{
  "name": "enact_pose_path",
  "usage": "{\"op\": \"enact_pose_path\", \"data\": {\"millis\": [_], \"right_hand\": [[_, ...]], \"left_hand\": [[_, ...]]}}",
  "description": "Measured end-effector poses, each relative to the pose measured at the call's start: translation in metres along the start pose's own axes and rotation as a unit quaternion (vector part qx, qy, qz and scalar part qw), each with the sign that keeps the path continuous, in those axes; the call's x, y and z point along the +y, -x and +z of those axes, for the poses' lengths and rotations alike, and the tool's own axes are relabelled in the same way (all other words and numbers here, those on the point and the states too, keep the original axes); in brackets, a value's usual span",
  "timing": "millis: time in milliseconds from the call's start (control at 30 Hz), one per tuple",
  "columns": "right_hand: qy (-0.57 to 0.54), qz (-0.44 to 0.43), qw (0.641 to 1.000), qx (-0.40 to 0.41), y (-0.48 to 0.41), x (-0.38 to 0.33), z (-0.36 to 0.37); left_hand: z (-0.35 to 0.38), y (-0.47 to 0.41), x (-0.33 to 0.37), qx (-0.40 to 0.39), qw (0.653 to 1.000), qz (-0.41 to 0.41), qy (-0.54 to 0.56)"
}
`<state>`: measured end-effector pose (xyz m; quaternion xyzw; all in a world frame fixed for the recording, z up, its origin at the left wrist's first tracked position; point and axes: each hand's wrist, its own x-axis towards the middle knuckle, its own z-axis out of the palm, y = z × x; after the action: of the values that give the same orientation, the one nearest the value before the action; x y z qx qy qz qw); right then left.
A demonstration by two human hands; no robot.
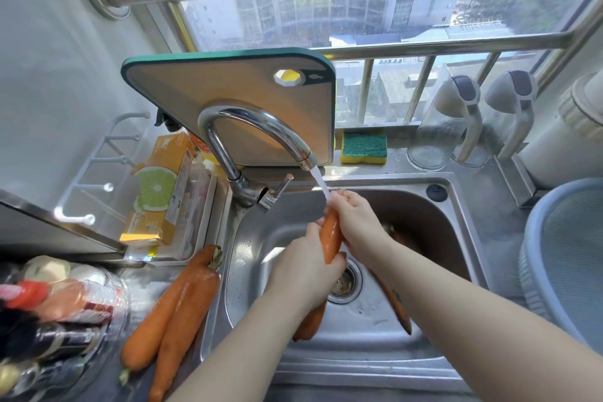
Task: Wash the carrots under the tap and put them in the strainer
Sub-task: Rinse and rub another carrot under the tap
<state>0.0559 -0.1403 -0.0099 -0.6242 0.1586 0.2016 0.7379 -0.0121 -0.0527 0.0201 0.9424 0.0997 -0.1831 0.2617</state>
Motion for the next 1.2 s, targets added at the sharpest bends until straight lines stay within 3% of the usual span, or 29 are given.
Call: {"op": "enact_pose_path", "data": {"millis": [67, 200, 367, 500, 600, 700, 767, 867, 967, 1033, 1133, 1200], "right_hand": [[-0.077, 0.035, 0.996, 0.014, -0.001, 0.001, 0.004], [-0.173, 0.100, 0.980, 0.013, 0.001, -0.001, 0.004], [-0.279, 0.145, 0.945, -0.094, 0.009, -0.004, 0.000], [-0.249, 0.125, 0.946, -0.163, 0.014, -0.006, -0.006], [-0.201, 0.099, 0.963, -0.150, 0.012, -0.011, -0.003], [-0.167, 0.097, 0.978, -0.081, 0.008, -0.015, 0.004], [-0.190, 0.115, 0.974, -0.039, 0.004, -0.017, 0.004], [-0.166, 0.098, 0.980, -0.043, 0.005, -0.014, 0.004], [0.041, 0.003, 0.997, -0.069, 0.011, 0.000, 0.003], [0.104, -0.018, 0.993, -0.045, 0.011, 0.003, 0.003], [0.108, -0.024, 0.994, 0.007, 0.006, 0.002, 0.003], [0.033, 0.004, 0.999, 0.023, 0.001, 0.000, 0.003]], "left_hand": [[-0.003, -0.003, -0.004, -0.081, 0.987, -0.030, 0.133], [-0.007, -0.004, -0.017, -0.206, 0.922, -0.061, 0.323], [-0.015, 0.002, -0.024, -0.239, 0.842, -0.078, 0.478], [-0.017, 0.005, -0.026, -0.256, 0.798, -0.106, 0.535], [-0.014, 0.005, -0.019, -0.216, 0.844, -0.089, 0.482], [-0.003, -0.001, -0.013, -0.105, 0.953, -0.036, 0.283], [0.002, -0.002, -0.008, -0.050, 0.985, -0.014, 0.164], [0.006, -0.003, -0.006, 0.004, 0.995, -0.002, 0.098], [0.001, -0.004, -0.005, 0.049, 0.998, 0.012, 0.043], [0.001, -0.004, -0.004, 0.044, 0.999, 0.006, 0.010], [0.004, 0.002, 0.000, 0.028, 0.999, 0.010, -0.018], [0.005, 0.006, 0.003, 0.020, 0.999, 0.024, -0.008]]}}
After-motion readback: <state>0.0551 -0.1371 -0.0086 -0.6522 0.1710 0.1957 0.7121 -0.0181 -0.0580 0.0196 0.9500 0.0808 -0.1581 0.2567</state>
